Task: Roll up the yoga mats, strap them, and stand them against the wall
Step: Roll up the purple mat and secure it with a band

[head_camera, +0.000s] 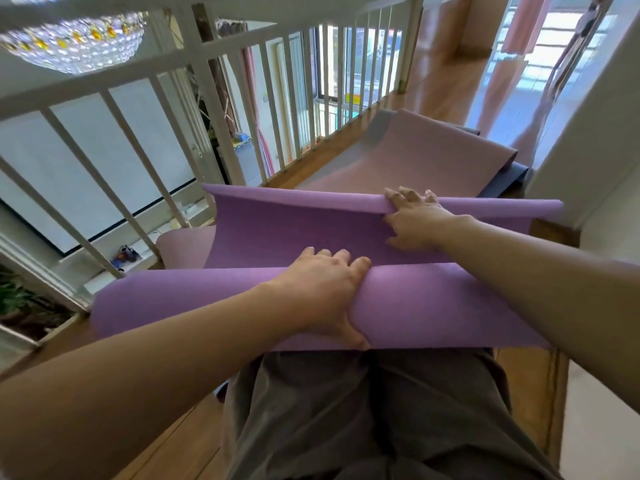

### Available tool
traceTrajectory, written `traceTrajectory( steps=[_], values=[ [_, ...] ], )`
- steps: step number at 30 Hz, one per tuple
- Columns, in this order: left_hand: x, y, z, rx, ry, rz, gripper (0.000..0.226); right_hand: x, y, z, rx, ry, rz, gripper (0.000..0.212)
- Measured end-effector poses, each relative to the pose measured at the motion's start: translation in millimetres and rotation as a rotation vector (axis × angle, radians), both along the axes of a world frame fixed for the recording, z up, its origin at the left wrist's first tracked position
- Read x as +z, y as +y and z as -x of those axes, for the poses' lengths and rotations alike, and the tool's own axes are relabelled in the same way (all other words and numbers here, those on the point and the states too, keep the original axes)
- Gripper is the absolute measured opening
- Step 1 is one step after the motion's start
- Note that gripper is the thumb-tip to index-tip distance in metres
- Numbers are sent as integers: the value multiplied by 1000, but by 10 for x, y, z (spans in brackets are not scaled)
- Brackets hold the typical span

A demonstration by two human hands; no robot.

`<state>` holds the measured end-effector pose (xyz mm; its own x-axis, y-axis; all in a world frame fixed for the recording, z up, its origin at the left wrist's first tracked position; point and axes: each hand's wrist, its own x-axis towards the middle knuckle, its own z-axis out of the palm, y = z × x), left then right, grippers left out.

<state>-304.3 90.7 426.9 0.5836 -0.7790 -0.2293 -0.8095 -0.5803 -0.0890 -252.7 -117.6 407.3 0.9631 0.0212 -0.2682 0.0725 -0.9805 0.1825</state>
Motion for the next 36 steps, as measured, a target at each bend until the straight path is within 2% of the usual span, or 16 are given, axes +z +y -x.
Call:
traceTrajectory(
  steps=[2,5,8,12,14,17,20,23,26,29,34,36],
  values=[
    [-5,15,-46,-8,-2,29,104,14,27,-26,-2,-43,-8,53],
    [36,23,-92,-32,1,41,101,130,-9,-41,24,-215,-55,45],
    [79,23,-116,-36,-19,73,101,276,-89,-55,-16,-284,-144,41],
    [102,42,-33,27,17,125,76,332,-95,-72,-48,-276,-147,40],
    [74,4,73,14,-78,76,82,314,-62,-80,-56,-272,-146,41],
    [-56,-55,180,53,-179,2,104,309,-26,-72,-70,-277,-161,41],
    [-144,-39,123,73,-201,43,104,302,2,-43,-63,-290,-165,43],
    [-48,8,109,54,-169,101,95,419,-28,-45,-49,-331,-123,40],
    [55,67,220,3,-137,77,91,714,-111,-109,-26,-405,-124,33],
    [35,132,339,-25,-100,54,89,750,-51,-93,12,-388,-150,32],
    [27,174,215,-7,-6,18,108,447,112,-70,23,-336,-171,37],
    [63,173,197,-22,18,6,105,472,86,-98,-9,-343,-190,41]
  ],
)
